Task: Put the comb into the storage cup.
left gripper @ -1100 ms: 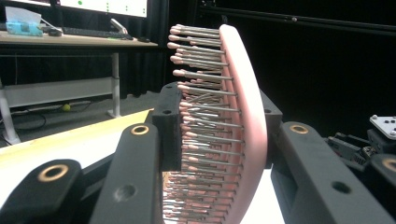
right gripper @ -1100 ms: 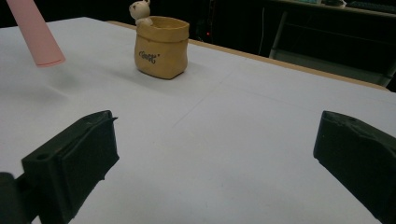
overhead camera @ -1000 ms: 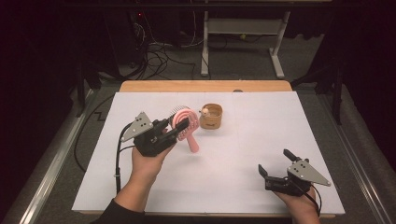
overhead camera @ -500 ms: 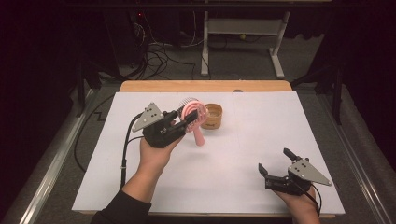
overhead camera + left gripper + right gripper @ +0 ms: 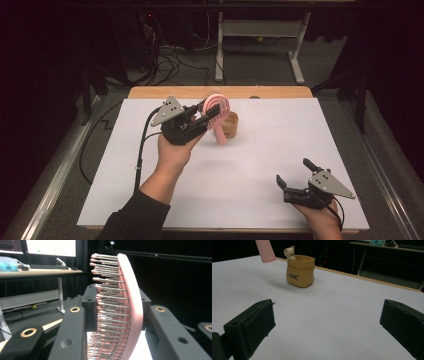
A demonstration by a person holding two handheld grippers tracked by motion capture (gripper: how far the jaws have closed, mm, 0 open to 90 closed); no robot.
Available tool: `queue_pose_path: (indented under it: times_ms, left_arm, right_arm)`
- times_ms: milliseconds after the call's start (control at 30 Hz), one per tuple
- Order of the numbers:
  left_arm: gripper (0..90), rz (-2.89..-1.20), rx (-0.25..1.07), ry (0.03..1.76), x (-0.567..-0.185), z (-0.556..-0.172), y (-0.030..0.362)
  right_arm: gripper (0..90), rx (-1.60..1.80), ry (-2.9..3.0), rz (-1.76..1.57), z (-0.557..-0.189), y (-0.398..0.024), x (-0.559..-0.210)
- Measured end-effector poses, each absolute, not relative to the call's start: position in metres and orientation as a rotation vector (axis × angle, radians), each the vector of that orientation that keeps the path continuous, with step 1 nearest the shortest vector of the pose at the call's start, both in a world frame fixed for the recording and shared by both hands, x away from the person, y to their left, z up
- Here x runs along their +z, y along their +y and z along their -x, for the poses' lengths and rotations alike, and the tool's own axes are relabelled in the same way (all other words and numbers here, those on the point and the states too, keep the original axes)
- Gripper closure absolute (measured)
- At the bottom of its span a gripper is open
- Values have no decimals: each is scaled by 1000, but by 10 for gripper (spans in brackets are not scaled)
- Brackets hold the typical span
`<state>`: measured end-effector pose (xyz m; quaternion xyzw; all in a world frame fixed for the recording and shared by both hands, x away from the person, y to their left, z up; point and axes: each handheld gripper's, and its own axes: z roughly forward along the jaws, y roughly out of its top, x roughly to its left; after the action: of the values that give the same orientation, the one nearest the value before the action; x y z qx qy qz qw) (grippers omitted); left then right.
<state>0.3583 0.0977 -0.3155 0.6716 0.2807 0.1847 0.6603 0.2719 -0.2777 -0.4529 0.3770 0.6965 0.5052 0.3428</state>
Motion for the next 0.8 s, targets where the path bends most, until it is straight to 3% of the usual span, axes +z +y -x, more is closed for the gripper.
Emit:
queue_pose_path:
  times_ms: [800]
  left_arm:
    - [635, -1466, 414, 645, -295, -390, 84]
  right_arm:
    - [2, 1324, 1799, -982, -271, -279, -451]
